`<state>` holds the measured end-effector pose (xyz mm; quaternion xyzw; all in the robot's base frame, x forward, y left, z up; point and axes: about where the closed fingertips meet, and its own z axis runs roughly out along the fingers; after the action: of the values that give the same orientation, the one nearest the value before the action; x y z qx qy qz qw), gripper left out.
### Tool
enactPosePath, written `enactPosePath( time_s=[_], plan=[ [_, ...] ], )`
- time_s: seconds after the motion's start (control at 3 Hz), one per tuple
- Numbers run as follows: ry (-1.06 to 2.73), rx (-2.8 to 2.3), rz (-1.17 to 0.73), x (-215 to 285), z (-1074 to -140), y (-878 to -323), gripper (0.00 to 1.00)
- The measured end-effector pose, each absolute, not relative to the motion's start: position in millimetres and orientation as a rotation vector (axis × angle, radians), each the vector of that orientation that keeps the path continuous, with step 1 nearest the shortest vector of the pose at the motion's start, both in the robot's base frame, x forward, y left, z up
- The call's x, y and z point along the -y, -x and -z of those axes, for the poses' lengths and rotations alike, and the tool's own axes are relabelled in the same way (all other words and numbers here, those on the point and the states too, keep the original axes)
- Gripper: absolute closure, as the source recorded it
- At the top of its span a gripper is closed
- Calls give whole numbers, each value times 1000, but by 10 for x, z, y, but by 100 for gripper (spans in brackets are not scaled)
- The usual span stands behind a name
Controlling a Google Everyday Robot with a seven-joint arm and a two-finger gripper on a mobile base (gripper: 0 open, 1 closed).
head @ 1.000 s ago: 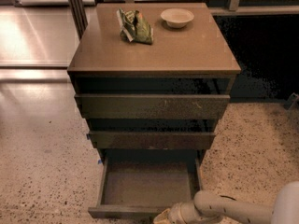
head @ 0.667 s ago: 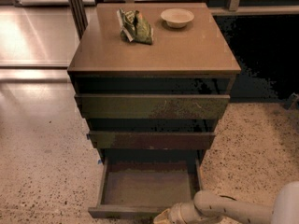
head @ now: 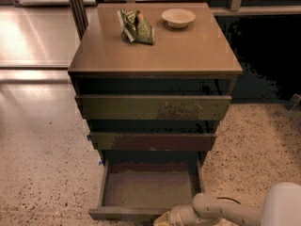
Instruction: Close bottom drawer
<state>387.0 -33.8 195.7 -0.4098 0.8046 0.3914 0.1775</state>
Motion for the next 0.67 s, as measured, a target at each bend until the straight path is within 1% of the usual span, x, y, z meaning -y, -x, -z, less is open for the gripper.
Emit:
enactPosePath(
  time_s=[0.67],
  plan=[
    [1196,-2261,-971,548,-2015,-4410,100]
  ],
)
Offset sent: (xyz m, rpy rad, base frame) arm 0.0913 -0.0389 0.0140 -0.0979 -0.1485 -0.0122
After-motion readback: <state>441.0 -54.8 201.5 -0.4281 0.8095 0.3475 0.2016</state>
